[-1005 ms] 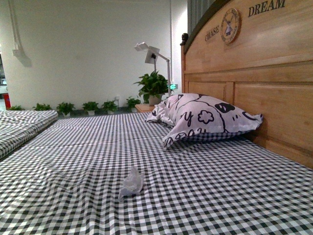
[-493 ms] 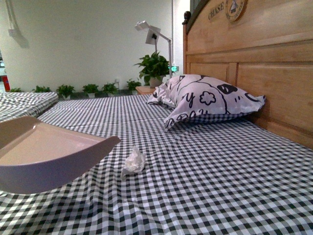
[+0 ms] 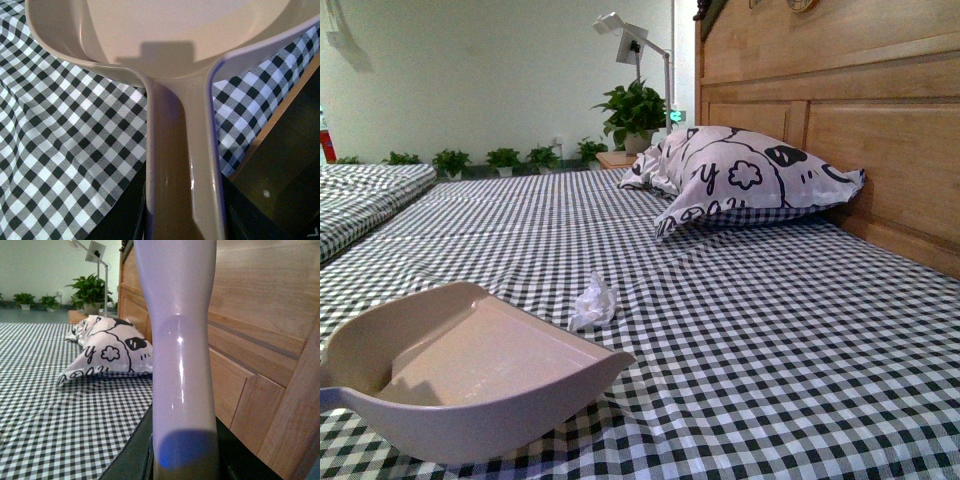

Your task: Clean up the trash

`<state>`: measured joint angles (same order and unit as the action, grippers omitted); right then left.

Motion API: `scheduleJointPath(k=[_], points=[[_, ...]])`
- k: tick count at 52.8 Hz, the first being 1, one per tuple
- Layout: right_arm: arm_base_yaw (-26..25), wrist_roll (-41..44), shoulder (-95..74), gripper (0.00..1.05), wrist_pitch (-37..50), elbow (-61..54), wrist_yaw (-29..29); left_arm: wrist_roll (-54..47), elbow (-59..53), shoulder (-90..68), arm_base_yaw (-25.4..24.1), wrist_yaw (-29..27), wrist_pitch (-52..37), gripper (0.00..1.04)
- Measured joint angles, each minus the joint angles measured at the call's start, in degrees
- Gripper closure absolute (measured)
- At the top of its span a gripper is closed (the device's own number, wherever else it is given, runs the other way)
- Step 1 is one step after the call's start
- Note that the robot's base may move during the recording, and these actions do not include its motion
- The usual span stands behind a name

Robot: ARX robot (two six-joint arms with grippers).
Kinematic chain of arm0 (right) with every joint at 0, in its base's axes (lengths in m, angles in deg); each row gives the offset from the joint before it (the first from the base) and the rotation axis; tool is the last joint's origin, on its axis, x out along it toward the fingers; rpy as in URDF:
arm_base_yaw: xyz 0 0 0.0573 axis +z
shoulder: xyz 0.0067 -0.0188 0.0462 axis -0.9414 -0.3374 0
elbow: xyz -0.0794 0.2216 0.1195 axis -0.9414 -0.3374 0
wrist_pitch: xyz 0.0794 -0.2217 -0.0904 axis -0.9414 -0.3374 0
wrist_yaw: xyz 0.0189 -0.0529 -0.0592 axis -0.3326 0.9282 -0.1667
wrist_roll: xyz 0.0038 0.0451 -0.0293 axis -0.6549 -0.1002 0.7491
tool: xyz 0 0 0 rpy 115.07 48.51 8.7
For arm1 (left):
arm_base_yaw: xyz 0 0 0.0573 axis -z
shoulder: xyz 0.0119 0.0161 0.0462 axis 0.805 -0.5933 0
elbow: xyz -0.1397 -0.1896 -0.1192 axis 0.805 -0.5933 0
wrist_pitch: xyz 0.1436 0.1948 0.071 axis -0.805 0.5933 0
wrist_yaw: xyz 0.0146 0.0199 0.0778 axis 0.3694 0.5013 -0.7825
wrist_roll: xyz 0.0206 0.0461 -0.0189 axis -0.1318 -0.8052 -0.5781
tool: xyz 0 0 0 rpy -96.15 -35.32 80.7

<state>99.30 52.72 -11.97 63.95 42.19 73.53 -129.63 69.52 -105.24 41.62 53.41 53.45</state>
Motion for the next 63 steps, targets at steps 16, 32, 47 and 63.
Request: scheduleJointPath(k=[16, 32, 47, 63], points=[[0.0, 0.0, 0.0, 0.85, 0.0, 0.0, 0.0, -1.4, 3.39, -6.05, 0.0, 0.31, -0.55, 0.78], [0.0, 0.0, 0.0, 0.85, 0.0, 0.0, 0.0, -2.12, 4.55, -10.32, 0.33, -0.07, -1.9, 0.78], [0.0, 0.0, 0.0, 0.85, 0.0, 0.0, 0.0, -4.11, 5.75, -12.48, 0.33, -0.61, -0.66, 0.78], [-2.21, -11.89, -10.84, 0.86, -31.32, 15.21, -5.27, -4.66, 5.88, -12.55, 0.33, -0.94, -0.61, 0.78]])
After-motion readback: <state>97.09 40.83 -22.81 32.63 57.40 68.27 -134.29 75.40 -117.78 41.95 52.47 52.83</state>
